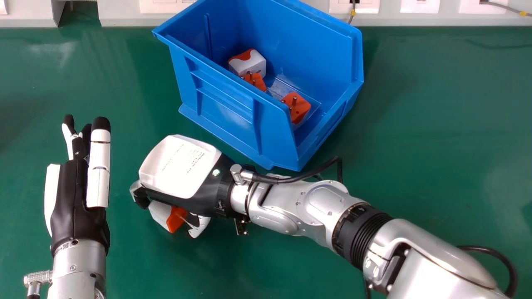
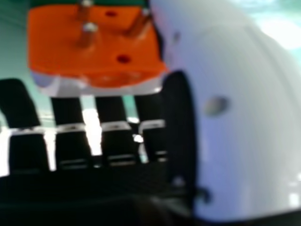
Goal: Pick all objects and put in blue box
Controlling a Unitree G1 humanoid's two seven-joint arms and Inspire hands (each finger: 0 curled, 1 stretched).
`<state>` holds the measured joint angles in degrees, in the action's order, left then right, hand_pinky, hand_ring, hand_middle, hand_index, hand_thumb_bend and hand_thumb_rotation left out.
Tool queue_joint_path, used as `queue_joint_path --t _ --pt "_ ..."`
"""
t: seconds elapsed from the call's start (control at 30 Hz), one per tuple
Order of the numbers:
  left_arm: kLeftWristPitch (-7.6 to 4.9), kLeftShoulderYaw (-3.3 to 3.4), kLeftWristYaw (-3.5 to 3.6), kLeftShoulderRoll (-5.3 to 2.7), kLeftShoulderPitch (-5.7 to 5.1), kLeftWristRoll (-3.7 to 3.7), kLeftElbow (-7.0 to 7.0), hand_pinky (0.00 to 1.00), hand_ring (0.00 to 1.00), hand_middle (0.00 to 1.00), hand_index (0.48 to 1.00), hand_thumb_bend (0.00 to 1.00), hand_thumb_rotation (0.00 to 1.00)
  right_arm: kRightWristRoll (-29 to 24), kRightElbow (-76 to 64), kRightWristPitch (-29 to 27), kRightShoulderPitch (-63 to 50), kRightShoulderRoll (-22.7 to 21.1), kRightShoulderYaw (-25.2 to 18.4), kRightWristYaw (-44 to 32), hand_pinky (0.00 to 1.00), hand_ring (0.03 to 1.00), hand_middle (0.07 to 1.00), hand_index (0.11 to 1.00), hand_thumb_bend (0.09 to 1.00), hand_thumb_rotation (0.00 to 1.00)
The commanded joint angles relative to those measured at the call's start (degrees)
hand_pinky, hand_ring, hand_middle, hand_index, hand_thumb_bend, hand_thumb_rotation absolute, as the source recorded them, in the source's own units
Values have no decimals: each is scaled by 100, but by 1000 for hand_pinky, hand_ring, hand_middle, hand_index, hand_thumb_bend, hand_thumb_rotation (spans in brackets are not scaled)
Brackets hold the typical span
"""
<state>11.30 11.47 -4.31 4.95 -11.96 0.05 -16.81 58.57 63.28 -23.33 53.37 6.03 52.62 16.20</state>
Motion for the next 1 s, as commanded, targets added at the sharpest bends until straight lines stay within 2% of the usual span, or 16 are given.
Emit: queue_joint_path --t 0.0,0.07,0.1,0.17,0.2,0.23,0.27,0.3,0.43,0.67,0.97 --pt "-19 -24 -42 -27 37 54 -116 1000 1000 993 1000 471 1000 -192 -8 -122 75 37 -119 -55 259 429 537 584 498 0" --pt "-28 -24 -35 -16 26 55 -123 1000 1000 993 1000 471 1000 -211 -5 -182 85 22 -136 -89 259 429 537 584 498 0" --pt "-35 -21 -32 -14 23 51 -124 1000 1000 993 1000 471 1000 -218 0 -195 90 19 -144 -101 211 357 524 563 504 0" --pt "-63 -18 -33 -15 32 49 -92 1000 1000 993 1000 471 1000 -202 28 -169 110 31 -141 -143 211 357 524 563 504 0" --pt "-70 -23 -31 -15 29 50 -94 1000 1000 992 1000 472 1000 -211 39 -145 114 40 -155 -174 172 296 445 547 507 23" --pt "-65 -26 -28 -16 21 49 -114 1000 1000 992 1000 472 1000 -227 33 -122 113 42 -172 -207 172 296 445 547 507 23" --pt "-66 -28 -26 -14 13 52 -127 1000 1000 992 1000 472 1000 -244 21 -88 108 46 -186 -240 140 247 380 535 508 42" --pt "-66 -29 -24 -12 9 54 -135 1000 1000 992 1000 472 1000 -257 9 -64 104 47 -193 -264 140 247 380 535 508 42" --pt "-71 -25 -25 -9 7 56 -131 1000 1000 991 1000 473 1000 -327 -22 -2 74 66 -226 -360 64 130 225 505 513 88" --pt "-51 -33 -18 -8 -3 56 -178 1000 1000 990 998 473 1000 -354 -65 75 46 104 -233 -464 29 74 151 489 515 111" --pt "-60 -28 6 -5 -16 35 -183 1000 1000 989 997 471 1000 -437 -99 106 21 126 -296 -550 23 62 131 487 516 118"
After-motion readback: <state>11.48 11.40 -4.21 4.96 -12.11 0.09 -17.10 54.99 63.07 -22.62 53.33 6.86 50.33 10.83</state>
